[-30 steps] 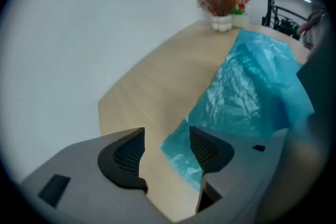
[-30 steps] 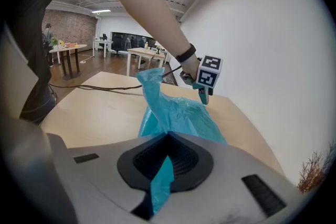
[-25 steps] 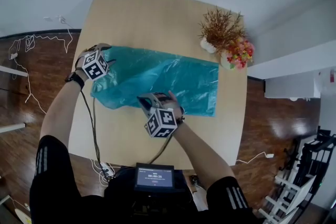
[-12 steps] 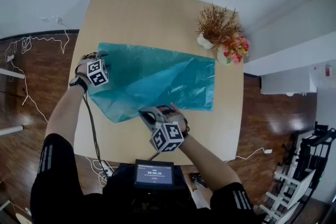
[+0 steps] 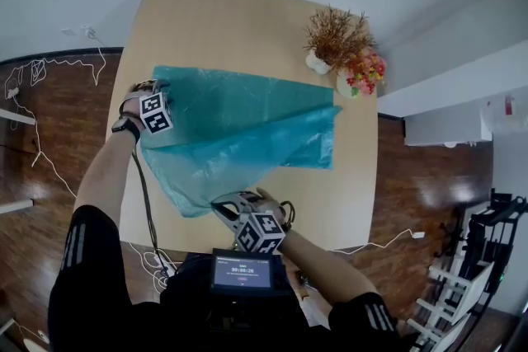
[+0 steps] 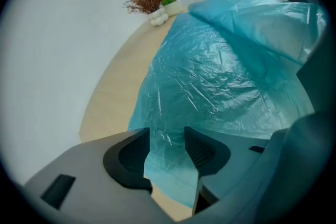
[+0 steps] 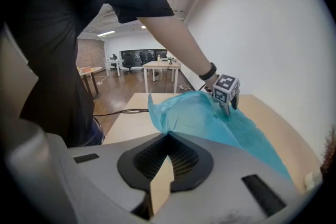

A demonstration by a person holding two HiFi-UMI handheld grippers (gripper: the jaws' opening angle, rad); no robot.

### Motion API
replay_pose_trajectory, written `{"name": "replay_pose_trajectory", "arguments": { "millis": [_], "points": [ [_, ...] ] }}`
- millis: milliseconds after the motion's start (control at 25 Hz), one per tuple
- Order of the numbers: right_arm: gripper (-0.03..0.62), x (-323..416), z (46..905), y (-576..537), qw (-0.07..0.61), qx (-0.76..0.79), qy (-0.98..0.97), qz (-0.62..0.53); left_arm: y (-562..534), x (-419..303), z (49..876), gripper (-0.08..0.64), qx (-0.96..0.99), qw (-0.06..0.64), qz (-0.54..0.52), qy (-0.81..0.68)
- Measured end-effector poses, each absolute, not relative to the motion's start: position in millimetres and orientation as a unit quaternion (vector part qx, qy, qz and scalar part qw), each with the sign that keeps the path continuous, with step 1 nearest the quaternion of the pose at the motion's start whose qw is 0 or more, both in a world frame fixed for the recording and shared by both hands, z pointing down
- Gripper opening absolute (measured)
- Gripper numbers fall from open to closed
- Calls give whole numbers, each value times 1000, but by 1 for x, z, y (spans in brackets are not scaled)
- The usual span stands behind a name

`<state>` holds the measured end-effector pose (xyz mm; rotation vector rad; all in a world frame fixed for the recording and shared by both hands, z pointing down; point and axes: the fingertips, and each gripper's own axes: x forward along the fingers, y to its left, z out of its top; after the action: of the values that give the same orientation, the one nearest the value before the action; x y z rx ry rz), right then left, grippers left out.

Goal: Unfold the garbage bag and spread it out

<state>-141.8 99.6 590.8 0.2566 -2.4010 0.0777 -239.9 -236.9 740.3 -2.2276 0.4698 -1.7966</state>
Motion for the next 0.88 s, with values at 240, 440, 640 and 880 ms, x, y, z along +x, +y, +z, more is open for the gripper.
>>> {"name": "replay_pose_trajectory", "arguments": {
  "millis": [240,440,640,880],
  "points": [
    [17,-164,605,136,335,54,-937,88,-235,-237,741,190,-760,131,-617,154],
    [17,-178,619,162,335,10,-936,110,-234,-237,741,183,-760,134,-616,156],
    [17,-192,632,187,337,-34,-932,128,-235,-238,741,181,-757,139,-619,157],
    [18,-202,647,194,348,-42,-926,138,-234,-238,742,181,-753,140,-623,160]
  ]
}}
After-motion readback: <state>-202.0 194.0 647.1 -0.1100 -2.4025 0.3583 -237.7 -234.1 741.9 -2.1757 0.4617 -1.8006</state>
